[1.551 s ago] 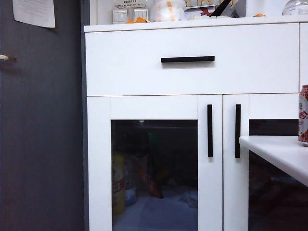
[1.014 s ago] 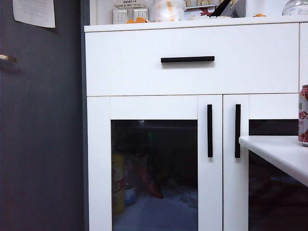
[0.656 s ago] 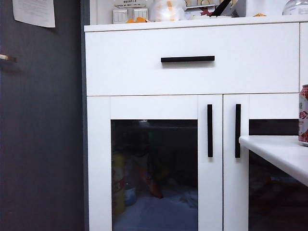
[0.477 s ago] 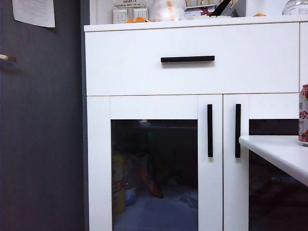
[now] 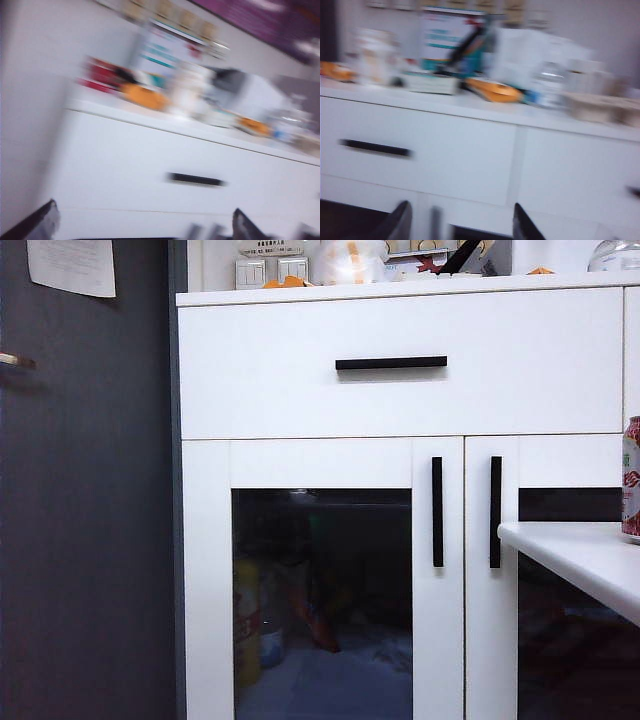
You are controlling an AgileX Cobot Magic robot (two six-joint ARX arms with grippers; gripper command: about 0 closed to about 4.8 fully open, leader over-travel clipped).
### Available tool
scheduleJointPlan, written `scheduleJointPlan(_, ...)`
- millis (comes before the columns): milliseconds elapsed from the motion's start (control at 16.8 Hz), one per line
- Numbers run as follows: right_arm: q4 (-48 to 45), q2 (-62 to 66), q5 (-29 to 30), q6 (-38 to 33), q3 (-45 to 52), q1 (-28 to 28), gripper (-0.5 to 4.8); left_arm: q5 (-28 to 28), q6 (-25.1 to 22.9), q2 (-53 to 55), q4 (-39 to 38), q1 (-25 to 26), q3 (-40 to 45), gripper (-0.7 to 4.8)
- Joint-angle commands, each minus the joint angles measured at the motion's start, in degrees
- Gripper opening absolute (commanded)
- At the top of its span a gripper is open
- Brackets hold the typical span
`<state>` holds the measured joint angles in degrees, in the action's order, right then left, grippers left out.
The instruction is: Open the left door of the white cabinet, pick up a can of beverage from the table on the right, place it inside the cabinet, and finally close the cabinet door.
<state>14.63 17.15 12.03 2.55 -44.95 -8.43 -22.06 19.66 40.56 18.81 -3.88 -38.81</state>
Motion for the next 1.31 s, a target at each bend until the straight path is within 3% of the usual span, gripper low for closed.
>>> scheduleJointPlan(60, -0.61, 6.91, 7.23, -2.99, -6.75, 0.09, 3.42, 0.85, 0.35, 11.43, 6.08, -8.55, -3.74, 4.79)
scheduleJointPlan(119, -0.63, 10.12, 8.98, -3.02, -9.55, 0.09, 4.18, 0.87, -1.16, 15.82, 8.66, -13.05, -4.9, 4.79)
scheduleJointPlan(179, -0.48, 11.91, 10.38, -3.06, -10.88, 0.09, 4.41, 1.18, -3.56, 19.19, 10.16, -16.55, -5.75, 4.79)
scheduleJointPlan(358, -0.39, 17.25, 14.32, -9.66, -13.94, 0.2, 4.41, 6.6, -9.79, 28.65, 10.99, -25.33, -8.66, 4.79)
scheduleJointPlan(477, -0.94, 20.63, 17.4, -13.25, -13.88, 0.17, 4.41, 9.53, -9.81, 34.95, 11.45, -28.59, -11.28, 4.79)
scheduleJointPlan(656, -1.22, 24.41, 19.65, -13.4, -13.75, 0.39, 4.4, 11.82, -10.25, 42.71, 12.0, -29.73, -15.58, 4.79)
scheduleJointPlan(895, -1.18, 31.71, 16.72, -8.5, -13.73, 1.81, 4.39, 11.65, -10.23, 56.0, 12.07, -30.69, -25.24, 4.79)
scheduleJointPlan(1193, -5.11, 44.13, 13.62, -7.37, -13.73, 7.74, 4.23, 11.39, -10.25, 69.09, 11.91, -32.89, -34.86, 4.79)
scheduleJointPlan(1312, -11.23, 48.37, 12.83, -5.4, -13.75, 13.88, 4.08, 11.5, -10.67, 73.7, 12.15, -33.7, -37.77, 4.79)
